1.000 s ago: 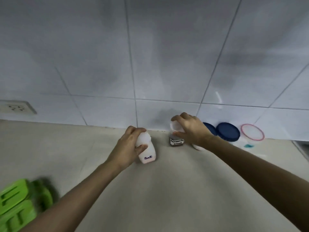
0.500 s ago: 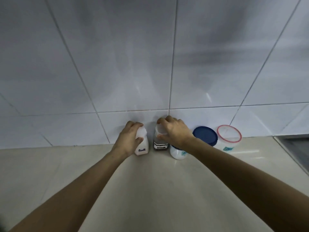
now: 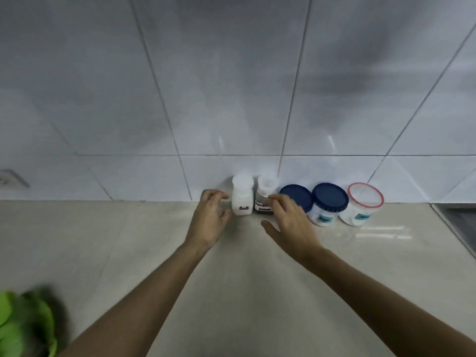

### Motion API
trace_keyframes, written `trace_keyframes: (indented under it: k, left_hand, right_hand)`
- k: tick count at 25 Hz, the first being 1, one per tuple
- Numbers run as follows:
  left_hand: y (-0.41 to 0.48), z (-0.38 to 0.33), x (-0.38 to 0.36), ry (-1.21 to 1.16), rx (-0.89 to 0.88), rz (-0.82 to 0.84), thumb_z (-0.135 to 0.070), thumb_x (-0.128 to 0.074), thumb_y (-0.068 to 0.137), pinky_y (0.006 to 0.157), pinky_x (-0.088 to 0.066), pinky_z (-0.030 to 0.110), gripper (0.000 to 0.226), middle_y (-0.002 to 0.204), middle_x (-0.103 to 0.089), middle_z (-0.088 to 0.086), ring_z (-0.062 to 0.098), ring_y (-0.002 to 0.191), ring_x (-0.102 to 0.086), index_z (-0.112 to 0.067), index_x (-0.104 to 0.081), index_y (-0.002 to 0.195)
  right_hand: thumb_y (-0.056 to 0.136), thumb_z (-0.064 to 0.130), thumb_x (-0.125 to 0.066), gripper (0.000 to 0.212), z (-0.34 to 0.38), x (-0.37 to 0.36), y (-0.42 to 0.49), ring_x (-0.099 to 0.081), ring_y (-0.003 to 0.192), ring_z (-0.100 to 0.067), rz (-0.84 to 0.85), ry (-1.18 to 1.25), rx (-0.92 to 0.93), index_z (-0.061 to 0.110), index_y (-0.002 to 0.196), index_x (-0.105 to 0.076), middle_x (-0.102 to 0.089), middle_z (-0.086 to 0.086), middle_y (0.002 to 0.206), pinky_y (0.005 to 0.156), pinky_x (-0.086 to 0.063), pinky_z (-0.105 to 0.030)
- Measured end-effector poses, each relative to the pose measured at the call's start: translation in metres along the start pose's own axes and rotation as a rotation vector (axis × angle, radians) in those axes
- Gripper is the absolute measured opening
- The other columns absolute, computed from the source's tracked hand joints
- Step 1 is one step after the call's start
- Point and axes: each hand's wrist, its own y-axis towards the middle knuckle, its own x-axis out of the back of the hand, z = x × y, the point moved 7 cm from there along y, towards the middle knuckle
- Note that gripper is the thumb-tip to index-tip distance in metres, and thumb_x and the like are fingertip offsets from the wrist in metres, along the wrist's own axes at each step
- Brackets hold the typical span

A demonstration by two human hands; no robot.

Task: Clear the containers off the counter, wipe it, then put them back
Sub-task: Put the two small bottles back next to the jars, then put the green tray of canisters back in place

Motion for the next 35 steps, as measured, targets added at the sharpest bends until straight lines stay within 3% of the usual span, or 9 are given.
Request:
trace_keyframes:
  k: [4,8,11,15,19,22,24,29,35]
  left_hand:
    - [-0.119,0.040,0.021,-0.113,0.141,0.023,-0.002,-0.058,0.082,0.097,-0.044,0.024,0.032,0.116,-0.048,-0.002,0.013,0.111,-0.054,-0.014,-0.062,0.111]
    - [-0.228,0.089,0.064,-0.341,0.357,-0.095,-0.003,-0.056,0.078,0.093,-0.051,0.032,0.032,0.107,-0.057,-0.004,0.010,0.105,-0.057,-0.021,-0.065,0.102]
    - [-0.319,0.128,0.107,-0.445,0.519,-0.281,-0.007,-0.055,0.084,0.086,-0.053,0.031,0.025,0.103,-0.063,0.001,0.012,0.095,-0.062,-0.022,-0.064,0.101]
    - [-0.427,0.179,0.166,-0.739,0.784,-0.615,0.000,-0.046,0.095,0.057,-0.047,0.031,0.017,0.079,-0.069,0.014,0.022,0.057,-0.057,-0.006,-0.058,0.105]
    - [-0.473,0.236,0.218,-0.895,0.973,-0.957,-0.005,-0.051,0.094,0.055,-0.052,0.025,0.014,0.088,-0.065,0.021,0.025,0.068,-0.059,-0.002,-0.057,0.106]
    - [-0.455,0.259,0.233,-0.914,1.016,-0.861,-0.021,-0.058,0.092,0.077,-0.056,0.032,0.036,0.109,-0.065,0.020,0.024,0.086,-0.064,-0.009,-0.050,0.125]
    - [-0.440,0.260,0.243,-0.862,0.999,-0.797,-0.028,-0.064,0.088,0.087,-0.052,0.040,0.048,0.107,-0.066,0.016,0.021,0.083,-0.065,-0.014,-0.046,0.131]
    - [-0.404,0.246,0.247,-0.769,0.922,-0.702,-0.019,-0.067,0.086,0.070,-0.051,0.018,0.044,0.090,-0.067,0.002,0.009,0.073,-0.064,-0.016,-0.049,0.126]
    - [-0.303,0.207,0.189,-0.771,0.761,-0.454,-0.009,-0.066,0.086,0.057,-0.045,0.006,0.037,0.079,-0.063,0.001,-0.008,0.057,-0.060,-0.009,-0.052,0.120]
  right_hand:
    - [0.086,0.031,-0.063,0.038,0.081,-0.044,-0.066,-0.054,0.115,-0.024,0.161,0.134,0.061,0.016,0.120,-0.056,-0.054,-0.006,0.128,0.097,-0.047,-0.038]
    - [0.084,0.025,-0.066,0.034,0.156,-0.079,-0.091,-0.058,0.104,-0.028,0.294,0.256,0.146,0.013,0.115,-0.058,-0.057,-0.009,0.117,0.090,-0.050,-0.043]
    - [0.086,0.022,-0.067,0.030,0.223,-0.101,-0.099,-0.059,0.101,-0.025,0.382,0.356,0.215,0.012,0.113,-0.059,-0.059,-0.009,0.112,0.089,-0.049,-0.039]
    - [0.089,0.016,-0.063,0.018,0.313,-0.135,-0.097,-0.060,0.088,-0.015,0.556,0.572,0.150,0.014,0.106,-0.060,-0.060,-0.006,0.106,0.078,-0.048,-0.028]
    - [0.088,0.018,-0.065,0.024,0.381,-0.168,-0.082,-0.060,0.082,-0.010,0.531,0.851,-0.129,0.008,0.109,-0.059,-0.062,-0.009,0.106,0.070,-0.045,-0.009]
    - [0.087,0.027,-0.067,0.047,0.408,-0.192,-0.079,-0.060,0.094,-0.017,0.647,1.037,-0.425,0.008,0.125,-0.048,-0.061,-0.005,0.110,0.084,-0.047,-0.027]
    - [0.083,0.026,-0.071,0.052,0.409,-0.201,-0.076,-0.060,0.088,-0.016,0.704,1.039,-0.478,0.010,0.126,-0.046,-0.061,0.000,0.098,0.085,-0.049,-0.034]
    - [0.081,0.023,-0.074,0.054,0.381,-0.194,-0.072,-0.063,0.088,-0.022,0.714,1.051,-0.459,0.010,0.125,-0.045,-0.062,-0.010,0.100,0.083,-0.053,-0.039]
    - [0.081,0.024,-0.073,0.034,0.257,-0.147,-0.075,-0.060,0.086,-0.023,0.477,1.043,-0.635,0.022,0.103,-0.046,-0.062,-0.017,0.102,0.080,-0.050,-0.042]
